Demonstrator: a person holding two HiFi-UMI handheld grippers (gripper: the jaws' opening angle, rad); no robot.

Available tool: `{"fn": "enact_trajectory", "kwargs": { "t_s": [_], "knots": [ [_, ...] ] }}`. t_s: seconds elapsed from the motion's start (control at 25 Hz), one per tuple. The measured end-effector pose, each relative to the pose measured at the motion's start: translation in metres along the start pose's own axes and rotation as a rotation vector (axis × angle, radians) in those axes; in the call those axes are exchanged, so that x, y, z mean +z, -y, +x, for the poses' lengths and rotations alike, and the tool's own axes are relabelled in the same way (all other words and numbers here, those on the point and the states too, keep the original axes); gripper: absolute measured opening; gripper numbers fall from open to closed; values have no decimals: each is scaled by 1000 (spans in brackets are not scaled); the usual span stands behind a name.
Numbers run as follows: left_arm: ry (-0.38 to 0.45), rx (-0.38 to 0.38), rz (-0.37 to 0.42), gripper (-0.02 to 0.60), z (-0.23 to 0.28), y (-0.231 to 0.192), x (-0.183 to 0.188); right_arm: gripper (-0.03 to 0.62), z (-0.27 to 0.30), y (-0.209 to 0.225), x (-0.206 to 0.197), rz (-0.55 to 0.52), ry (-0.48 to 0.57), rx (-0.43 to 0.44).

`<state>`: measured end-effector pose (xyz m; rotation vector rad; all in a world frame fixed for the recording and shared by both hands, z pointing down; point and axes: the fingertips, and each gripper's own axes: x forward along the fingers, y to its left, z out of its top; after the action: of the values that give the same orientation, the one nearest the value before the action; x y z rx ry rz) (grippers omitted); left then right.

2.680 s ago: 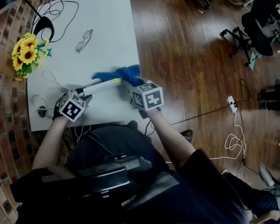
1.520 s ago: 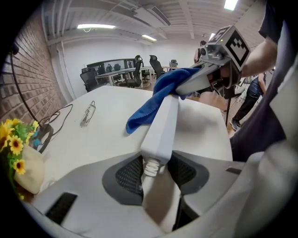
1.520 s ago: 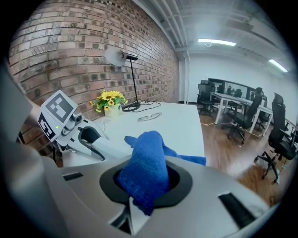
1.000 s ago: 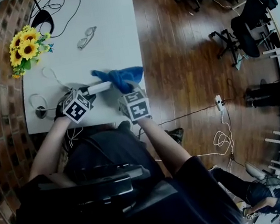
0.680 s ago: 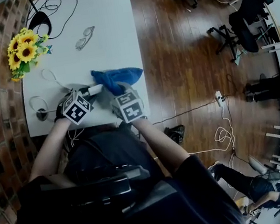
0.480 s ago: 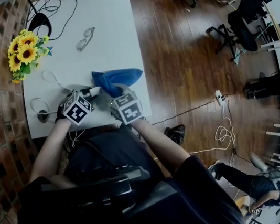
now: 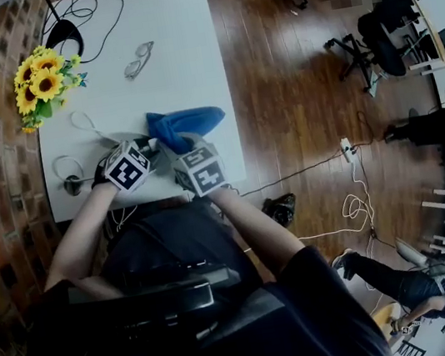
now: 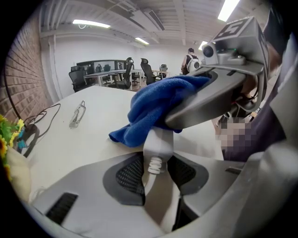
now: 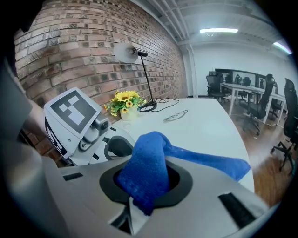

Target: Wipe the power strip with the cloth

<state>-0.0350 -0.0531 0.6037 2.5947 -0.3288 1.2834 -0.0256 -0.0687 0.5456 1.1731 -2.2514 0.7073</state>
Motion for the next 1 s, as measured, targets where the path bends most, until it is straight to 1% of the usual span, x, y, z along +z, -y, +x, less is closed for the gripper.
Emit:
{"fn": "enact_trajectory", "kwargs": {
  "t_s": [0.08, 0.32, 0.44, 0.68, 0.76, 0.88, 1.0],
  "knots": [
    [-3, -14, -2, 160, -1, 2, -1, 60, 1, -5, 0, 10, -3, 6],
    [-2, -3, 37, 160, -2, 0, -2, 60, 6, -18, 2, 25, 6, 10],
    [6, -7, 46, 160, -3, 2, -2, 61, 8, -24, 2, 18, 4, 28],
    [13, -7, 80, 160, -4, 3, -3, 61, 14, -41, 4, 39, 19, 90],
    [15, -5, 88, 160, -4, 3, -5, 61, 18, -47, 5, 56, 23, 123],
    [25, 7, 105, 160, -5, 2, -5, 58, 20, -52, 7, 97, 32, 169],
    [36, 37, 135, 161, -5, 3, -5, 60, 17, -56, 5, 164, 26, 233]
  ]
}}
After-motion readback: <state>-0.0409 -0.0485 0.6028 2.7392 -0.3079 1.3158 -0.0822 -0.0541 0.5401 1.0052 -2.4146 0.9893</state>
